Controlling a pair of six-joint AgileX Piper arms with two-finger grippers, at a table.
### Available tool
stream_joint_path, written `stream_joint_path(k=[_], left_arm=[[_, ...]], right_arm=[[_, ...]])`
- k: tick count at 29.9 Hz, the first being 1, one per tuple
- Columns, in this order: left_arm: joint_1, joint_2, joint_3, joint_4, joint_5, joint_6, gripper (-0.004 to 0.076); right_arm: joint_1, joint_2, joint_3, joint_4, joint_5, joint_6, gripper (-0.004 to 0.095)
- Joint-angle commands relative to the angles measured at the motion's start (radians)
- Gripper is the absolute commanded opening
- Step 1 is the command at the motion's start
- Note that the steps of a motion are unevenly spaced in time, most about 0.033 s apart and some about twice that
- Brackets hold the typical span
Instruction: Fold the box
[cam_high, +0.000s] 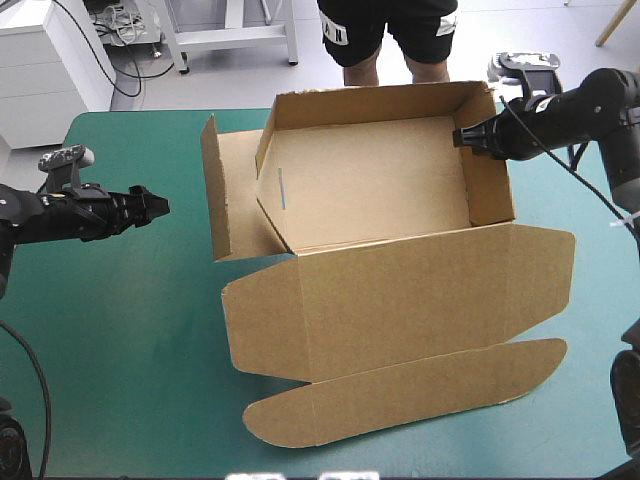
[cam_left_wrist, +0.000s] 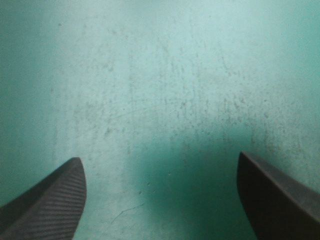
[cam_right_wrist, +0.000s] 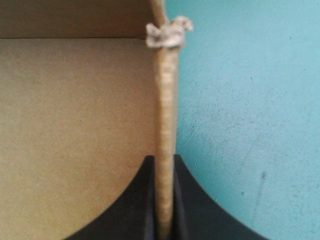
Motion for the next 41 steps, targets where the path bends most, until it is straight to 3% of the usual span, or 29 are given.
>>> stream_joint_path(k=[1, 7, 41], left_arm=[[-0.003, -0.030, -0.026, -0.156, -0.003, 0.056, 0.0580], [-0.003, -0.030, -0.026, -0.284, 0.069, 0.125, 0.0580], [-0.003, -0.030, -0.026, -0.511, 0.283, 0.257, 0.0578]], right_arm=[[-0.011, -0.073, -0.028, 0.067, -0.038, -0.003, -0.0022], [-0.003, -0.046, -0.028, 0.180, -0.040, -0.021, -0.0021], [0.179, 0.219, -0.028, 0.166, -0.246, 0.065, -0.0017]])
